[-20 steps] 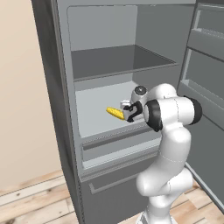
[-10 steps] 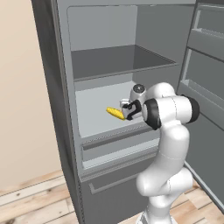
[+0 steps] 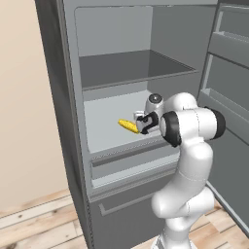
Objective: Take the cheese, fish, and corn from the fridge and place them on the plate on the dining counter to create an appetizer plate.
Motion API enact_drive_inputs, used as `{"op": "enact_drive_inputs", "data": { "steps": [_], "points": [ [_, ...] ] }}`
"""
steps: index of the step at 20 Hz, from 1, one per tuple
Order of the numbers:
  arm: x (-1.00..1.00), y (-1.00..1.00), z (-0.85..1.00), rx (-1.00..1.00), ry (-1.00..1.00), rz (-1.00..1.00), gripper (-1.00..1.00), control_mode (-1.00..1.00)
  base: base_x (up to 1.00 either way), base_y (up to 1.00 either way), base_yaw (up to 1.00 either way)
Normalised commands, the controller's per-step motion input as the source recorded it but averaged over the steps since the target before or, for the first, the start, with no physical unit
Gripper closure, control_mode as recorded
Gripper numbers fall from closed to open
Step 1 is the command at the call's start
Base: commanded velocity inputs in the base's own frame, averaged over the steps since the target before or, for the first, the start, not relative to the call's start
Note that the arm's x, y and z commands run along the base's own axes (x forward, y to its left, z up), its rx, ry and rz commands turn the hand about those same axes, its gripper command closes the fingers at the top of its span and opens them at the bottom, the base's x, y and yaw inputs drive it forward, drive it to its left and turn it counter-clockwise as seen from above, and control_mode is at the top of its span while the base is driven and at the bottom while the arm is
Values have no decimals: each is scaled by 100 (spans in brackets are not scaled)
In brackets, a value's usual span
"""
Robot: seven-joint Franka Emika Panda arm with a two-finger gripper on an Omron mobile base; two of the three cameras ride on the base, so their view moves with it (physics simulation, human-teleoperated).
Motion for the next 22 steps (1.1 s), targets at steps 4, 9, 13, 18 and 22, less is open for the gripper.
{"op": "enact_drive_inputs", "data": {
  "steps": [4, 9, 13, 18, 22],
  "points": [
    [-87, 0, 0, 0, -11, 5, 100, -100, 0, 0, 0],
    [-78, 0, 40, 0, -5, 1, 100, -100, 0, 0, 0],
    [-47, 0, 100, 0, 0, 0, 100, -100, 0, 0, 0],
    [-39, 0, 98, 0, 8, 0, 100, -100, 0, 0, 0],
    [-54, 3, 60, -1, 20, 5, 100, -100, 0, 0, 0]
  ]
}}
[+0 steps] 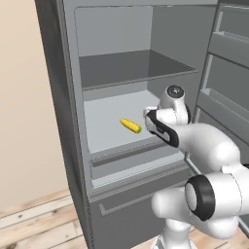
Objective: Take the cheese, fish, and corn from the fridge and place them on the plate on the dining counter to create an appetizer plate.
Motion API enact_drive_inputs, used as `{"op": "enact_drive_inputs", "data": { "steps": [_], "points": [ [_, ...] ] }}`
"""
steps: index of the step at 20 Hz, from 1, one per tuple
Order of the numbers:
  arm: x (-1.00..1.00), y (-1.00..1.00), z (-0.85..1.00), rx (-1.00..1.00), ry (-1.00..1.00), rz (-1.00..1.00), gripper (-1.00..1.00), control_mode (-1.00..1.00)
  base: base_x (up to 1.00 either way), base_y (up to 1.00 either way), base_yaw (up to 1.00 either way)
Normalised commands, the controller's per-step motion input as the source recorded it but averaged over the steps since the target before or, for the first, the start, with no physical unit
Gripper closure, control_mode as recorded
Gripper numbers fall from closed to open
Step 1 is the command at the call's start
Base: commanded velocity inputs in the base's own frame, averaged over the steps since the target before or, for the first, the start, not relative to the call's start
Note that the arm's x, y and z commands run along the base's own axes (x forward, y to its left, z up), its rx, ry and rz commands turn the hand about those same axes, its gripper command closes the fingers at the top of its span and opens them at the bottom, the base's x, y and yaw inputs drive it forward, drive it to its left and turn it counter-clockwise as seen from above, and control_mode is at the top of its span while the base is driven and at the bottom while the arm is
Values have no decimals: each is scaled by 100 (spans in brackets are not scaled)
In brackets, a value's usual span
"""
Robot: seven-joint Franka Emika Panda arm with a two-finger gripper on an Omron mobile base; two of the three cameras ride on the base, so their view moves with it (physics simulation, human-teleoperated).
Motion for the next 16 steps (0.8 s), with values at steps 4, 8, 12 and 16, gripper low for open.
{"op": "enact_drive_inputs", "data": {
  "steps": [4, 8, 12, 16],
  "points": [
    [-54, 3, 12, -4, 12, 7, 100, -100, 0, 0, 0],
    [-39, 0, -4, -6, 7, 9, 100, -100, 0, 0, 0],
    [-28, 0, -27, -6, 0, 11, 100, -100, 0, 0, 0],
    [-16, 0, -10, -3, 0, 5, 100, 100, -14, 0, 5]
  ]
}}
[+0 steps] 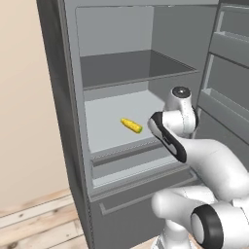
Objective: Take the cheese, fish, and corn from the fridge and place them on the plate on the dining counter to create an appetizer plate.
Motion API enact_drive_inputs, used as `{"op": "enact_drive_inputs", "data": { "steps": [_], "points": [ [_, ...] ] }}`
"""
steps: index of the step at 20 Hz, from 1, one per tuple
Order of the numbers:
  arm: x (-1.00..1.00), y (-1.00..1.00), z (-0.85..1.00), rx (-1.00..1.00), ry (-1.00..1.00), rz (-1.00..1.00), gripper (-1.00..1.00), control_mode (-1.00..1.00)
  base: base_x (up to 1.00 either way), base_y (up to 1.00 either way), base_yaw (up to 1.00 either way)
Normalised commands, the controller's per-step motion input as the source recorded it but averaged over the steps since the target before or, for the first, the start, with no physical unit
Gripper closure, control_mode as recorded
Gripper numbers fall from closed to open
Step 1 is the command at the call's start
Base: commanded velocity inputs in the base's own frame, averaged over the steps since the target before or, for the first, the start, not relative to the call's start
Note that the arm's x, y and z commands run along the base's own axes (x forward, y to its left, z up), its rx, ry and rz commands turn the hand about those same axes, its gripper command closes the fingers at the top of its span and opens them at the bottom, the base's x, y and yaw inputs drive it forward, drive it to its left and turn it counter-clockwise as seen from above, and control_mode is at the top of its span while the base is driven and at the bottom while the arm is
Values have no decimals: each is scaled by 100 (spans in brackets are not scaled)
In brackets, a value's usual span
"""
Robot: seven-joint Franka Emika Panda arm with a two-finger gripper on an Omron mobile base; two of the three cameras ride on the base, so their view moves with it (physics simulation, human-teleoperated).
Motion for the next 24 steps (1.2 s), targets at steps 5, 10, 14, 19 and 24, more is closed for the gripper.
{"op": "enact_drive_inputs", "data": {
  "steps": [5, 10, 14, 19, 24],
  "points": [
    [0, 0, 0, 0, 0, 0, 100, 100, -53, 1, 11],
    [0, 0, 0, 0, 0, 0, 100, 100, -73, 28, 5],
    [0, 0, 0, 0, 0, 0, 100, 100, -57, 81, 18],
    [0, 0, 0, 0, 0, 0, 100, 100, -30, 68, 64],
    [0, 0, 0, 0, 0, 0, 100, 100, -20, 30, 71]
  ]
}}
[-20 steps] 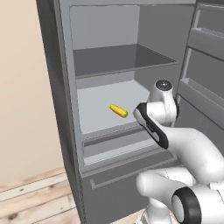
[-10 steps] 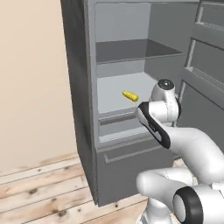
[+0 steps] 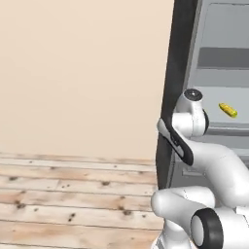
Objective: Take the cheese, fish, and corn from the fridge and place them on the plate on the dining counter to create an appetizer plate.
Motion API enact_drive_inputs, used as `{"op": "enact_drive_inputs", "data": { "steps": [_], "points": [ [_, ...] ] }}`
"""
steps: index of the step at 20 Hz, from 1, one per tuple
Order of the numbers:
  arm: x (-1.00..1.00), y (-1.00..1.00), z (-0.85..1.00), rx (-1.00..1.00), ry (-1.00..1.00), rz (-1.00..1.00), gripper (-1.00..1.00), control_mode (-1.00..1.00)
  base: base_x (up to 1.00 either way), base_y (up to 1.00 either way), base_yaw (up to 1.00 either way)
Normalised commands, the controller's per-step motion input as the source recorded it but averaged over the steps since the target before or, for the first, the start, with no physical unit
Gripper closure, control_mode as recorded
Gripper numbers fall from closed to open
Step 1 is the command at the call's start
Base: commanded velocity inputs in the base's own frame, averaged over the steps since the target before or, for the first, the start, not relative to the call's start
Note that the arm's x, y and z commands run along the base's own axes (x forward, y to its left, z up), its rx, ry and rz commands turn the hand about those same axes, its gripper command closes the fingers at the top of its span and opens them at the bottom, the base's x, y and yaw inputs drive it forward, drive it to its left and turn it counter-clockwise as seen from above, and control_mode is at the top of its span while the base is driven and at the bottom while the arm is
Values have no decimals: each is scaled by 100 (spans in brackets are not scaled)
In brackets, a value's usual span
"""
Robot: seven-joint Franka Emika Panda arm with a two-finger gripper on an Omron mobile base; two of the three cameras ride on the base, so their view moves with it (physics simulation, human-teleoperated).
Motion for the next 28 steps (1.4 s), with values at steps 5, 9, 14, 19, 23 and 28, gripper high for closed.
{"op": "enact_drive_inputs", "data": {
  "steps": [5, 9, 14, 19, 23, 28],
  "points": [
    [0, 0, 0, 0, 0, 0, 100, 100, -3, 12, 73],
    [0, 0, 0, 0, 0, 0, 100, 100, 0, 6, 73],
    [0, 0, 0, 0, 0, 0, 100, 100, 6, 0, 75],
    [0, 0, 0, 0, 0, 0, 100, 100, 37, 0, 84],
    [0, 0, 0, 0, 0, 0, 100, 100, 38, 0, 93],
    [0, 0, 0, 0, 0, 0, 100, 100, 43, 0, 94]
  ]
}}
